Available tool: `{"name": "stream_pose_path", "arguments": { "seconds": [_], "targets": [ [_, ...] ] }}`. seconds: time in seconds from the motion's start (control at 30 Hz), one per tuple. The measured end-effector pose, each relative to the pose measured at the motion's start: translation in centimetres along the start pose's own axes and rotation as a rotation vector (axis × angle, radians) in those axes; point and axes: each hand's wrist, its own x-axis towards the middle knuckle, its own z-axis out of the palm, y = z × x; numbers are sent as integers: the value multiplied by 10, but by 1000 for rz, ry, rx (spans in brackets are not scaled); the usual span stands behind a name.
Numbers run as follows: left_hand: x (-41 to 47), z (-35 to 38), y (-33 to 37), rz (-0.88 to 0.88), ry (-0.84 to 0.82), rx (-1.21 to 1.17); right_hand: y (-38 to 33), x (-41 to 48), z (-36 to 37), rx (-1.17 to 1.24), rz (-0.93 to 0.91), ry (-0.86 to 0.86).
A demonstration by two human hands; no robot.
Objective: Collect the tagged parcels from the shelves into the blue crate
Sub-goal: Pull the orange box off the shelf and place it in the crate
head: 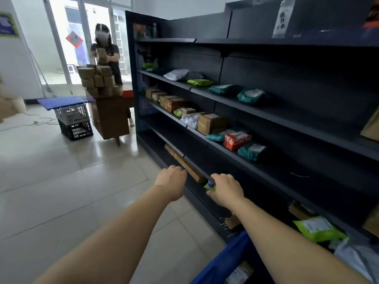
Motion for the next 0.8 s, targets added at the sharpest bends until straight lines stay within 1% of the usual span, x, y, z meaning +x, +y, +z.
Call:
{"name": "stream_pose_path", "arguments": {
  "seconds": [0.13, 0.37, 0.6, 0.8],
  "targets": [
    [30, -12, -34, 28, 31, -10, -25, 35, -14, -21, 35, 5],
    [113, -16, -70, 104, 67, -50, -29, 115, -29, -71, 110, 46],
    [224, -5, -83, 214, 42, -66, 4, 214, -31, -46, 236, 81],
    [315, 13, -80, 292, 3, -86, 40, 276, -32, -48, 326, 90]
  ]
}}
